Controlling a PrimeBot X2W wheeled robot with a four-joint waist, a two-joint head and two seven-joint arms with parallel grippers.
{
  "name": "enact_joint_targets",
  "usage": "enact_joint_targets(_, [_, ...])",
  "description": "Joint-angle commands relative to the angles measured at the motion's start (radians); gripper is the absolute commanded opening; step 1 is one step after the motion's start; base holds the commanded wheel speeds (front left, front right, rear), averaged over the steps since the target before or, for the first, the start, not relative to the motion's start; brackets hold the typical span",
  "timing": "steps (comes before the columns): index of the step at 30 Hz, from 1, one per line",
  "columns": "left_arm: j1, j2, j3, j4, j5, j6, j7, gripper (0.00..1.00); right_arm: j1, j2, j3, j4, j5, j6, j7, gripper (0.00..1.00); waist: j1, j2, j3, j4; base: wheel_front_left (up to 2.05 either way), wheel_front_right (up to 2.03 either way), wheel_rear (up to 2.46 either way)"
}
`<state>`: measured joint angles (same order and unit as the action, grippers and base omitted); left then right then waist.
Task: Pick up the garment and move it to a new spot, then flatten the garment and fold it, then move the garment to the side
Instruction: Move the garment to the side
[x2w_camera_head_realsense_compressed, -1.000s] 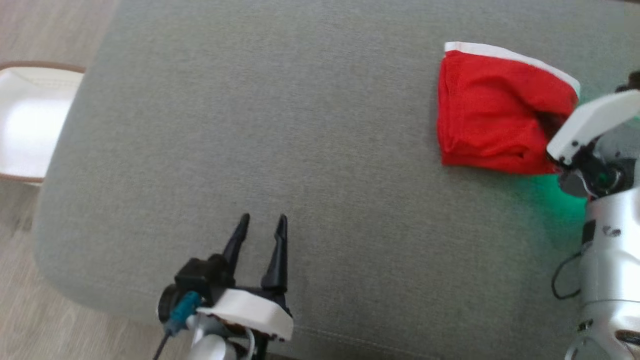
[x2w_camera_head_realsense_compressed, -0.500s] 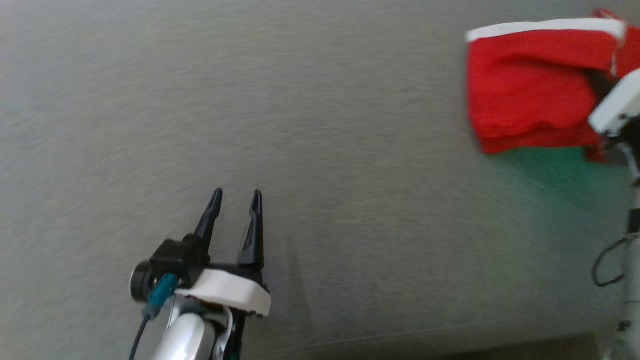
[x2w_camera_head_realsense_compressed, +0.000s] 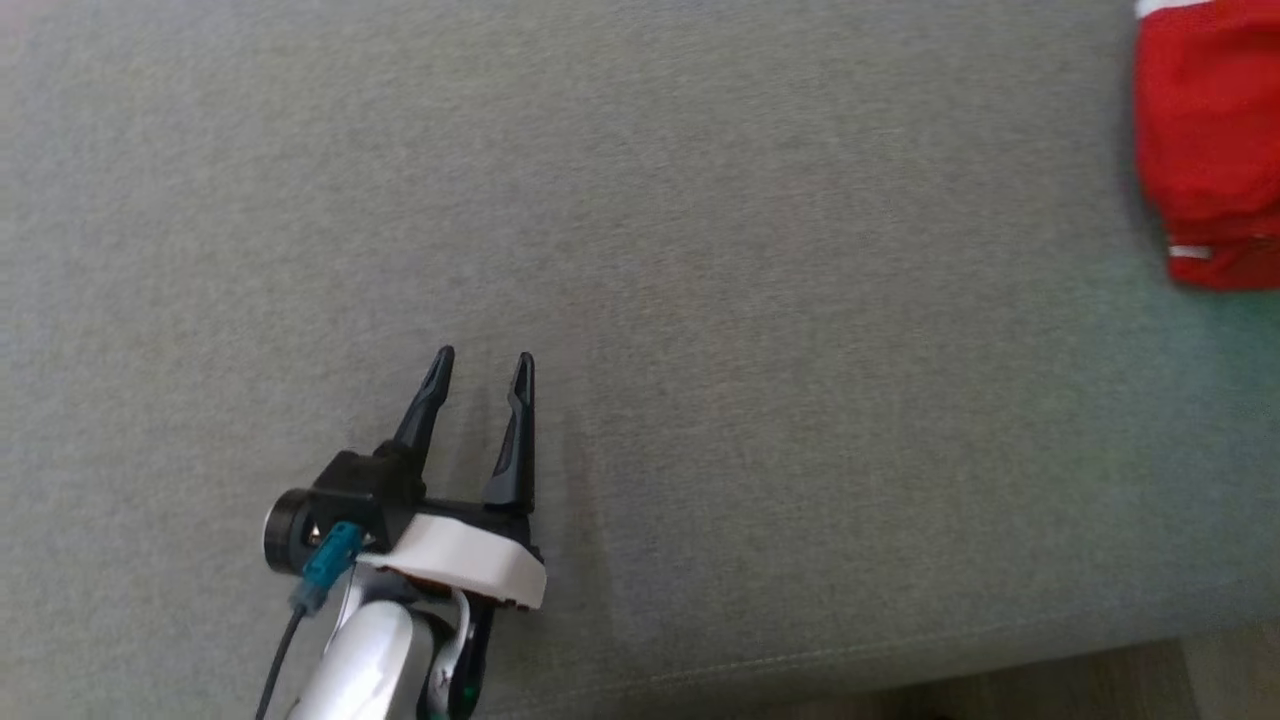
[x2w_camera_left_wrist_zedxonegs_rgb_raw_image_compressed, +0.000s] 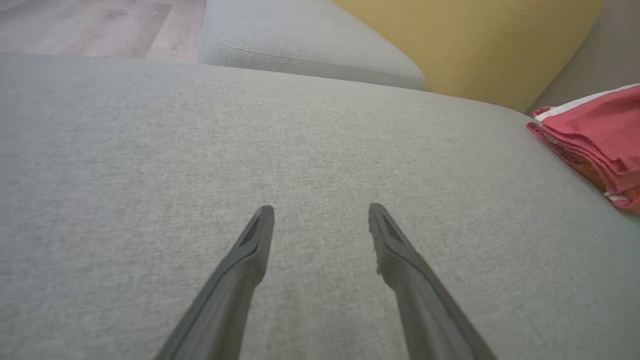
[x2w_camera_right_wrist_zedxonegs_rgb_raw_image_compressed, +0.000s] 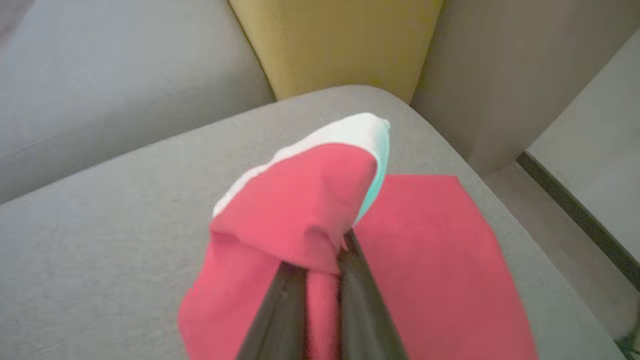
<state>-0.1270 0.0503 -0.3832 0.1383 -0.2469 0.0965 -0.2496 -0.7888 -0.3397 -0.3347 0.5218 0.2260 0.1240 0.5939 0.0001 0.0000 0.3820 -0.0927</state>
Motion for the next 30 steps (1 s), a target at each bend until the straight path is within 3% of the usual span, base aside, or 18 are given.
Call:
enact_joint_targets(1, [-0.006,0.000,0.030,-0.029,0.009,0.002,-0.012,1.00,-0.029,-0.041,-0.006,-0.021,-0.022,0.007,-0.006,0.00,-0.0001,0.0000,0.014,0.021,0.00,0.00,0.00])
enact_joint_targets(2, [-0.005,0.000,0.034,-0.031,0.010,0.003,-0.012,1.00,-0.034,-0.050,-0.015,-0.008,-0.040,0.007,-0.001,0.08,-0.0001,0.0000,0.018,0.026,0.00,0.00,0.00])
enact_joint_targets(3, [-0.004,0.000,0.039,-0.033,0.011,0.005,-0.012,1.00,-0.036,-0.062,-0.021,0.001,-0.064,0.007,0.003,0.37,-0.0001,0.0000,0.023,0.030,0.00,0.00,0.00])
enact_joint_targets(4, [-0.002,0.000,0.044,-0.036,0.012,0.006,-0.012,1.00,-0.036,-0.073,-0.027,0.008,-0.091,0.007,0.006,0.58,-0.0001,0.0000,0.026,0.032,0.00,0.00,0.00])
enact_joint_targets(5, [0.000,0.000,0.049,-0.039,0.013,0.007,-0.012,1.00,-0.032,-0.084,-0.030,0.013,-0.120,0.007,0.013,0.95,-0.0001,0.0000,0.028,0.033,0.00,0.00,0.00])
enact_joint_targets(6, [0.002,0.000,0.054,-0.041,0.013,0.007,-0.012,1.00,-0.026,-0.094,-0.029,0.018,-0.147,0.007,0.023,1.00,-0.0001,0.0000,0.029,0.033,0.00,0.00,0.00])
enact_joint_targets(13, [0.015,0.000,0.074,-0.056,0.015,0.015,-0.012,1.00,0.012,-0.182,-0.021,0.001,-0.296,0.007,0.061,1.00,-0.0001,0.0000,0.022,0.012,0.00,0.00,0.00])
enact_joint_targets(16, [0.016,0.000,0.084,-0.061,0.016,0.013,-0.012,1.00,0.022,-0.206,0.002,-0.031,-0.319,0.007,0.018,1.00,-0.0001,0.0000,0.003,0.002,0.00,0.00,0.00])
enact_joint_targets(21, [0.039,0.000,0.095,-0.055,-0.011,0.012,-0.012,1.00,0.039,-0.157,0.038,-0.121,-0.231,0.007,-0.111,1.00,-0.0001,0.0000,-0.080,0.007,0.00,0.00,0.00])
enact_joint_targets(25, [0.085,0.000,0.130,-0.051,-0.061,0.036,-0.012,1.00,0.141,-0.108,0.099,-0.281,-0.125,0.007,-0.226,1.00,-0.0001,0.0000,-0.190,0.046,0.00,0.00,0.00])
enact_joint_targets(30, [0.132,0.000,0.169,-0.050,-0.080,0.053,-0.012,1.00,0.301,-0.021,0.153,-0.465,-0.061,0.007,-0.277,1.00,-0.0001,0.0000,-0.274,0.102,0.00,0.00,0.00])
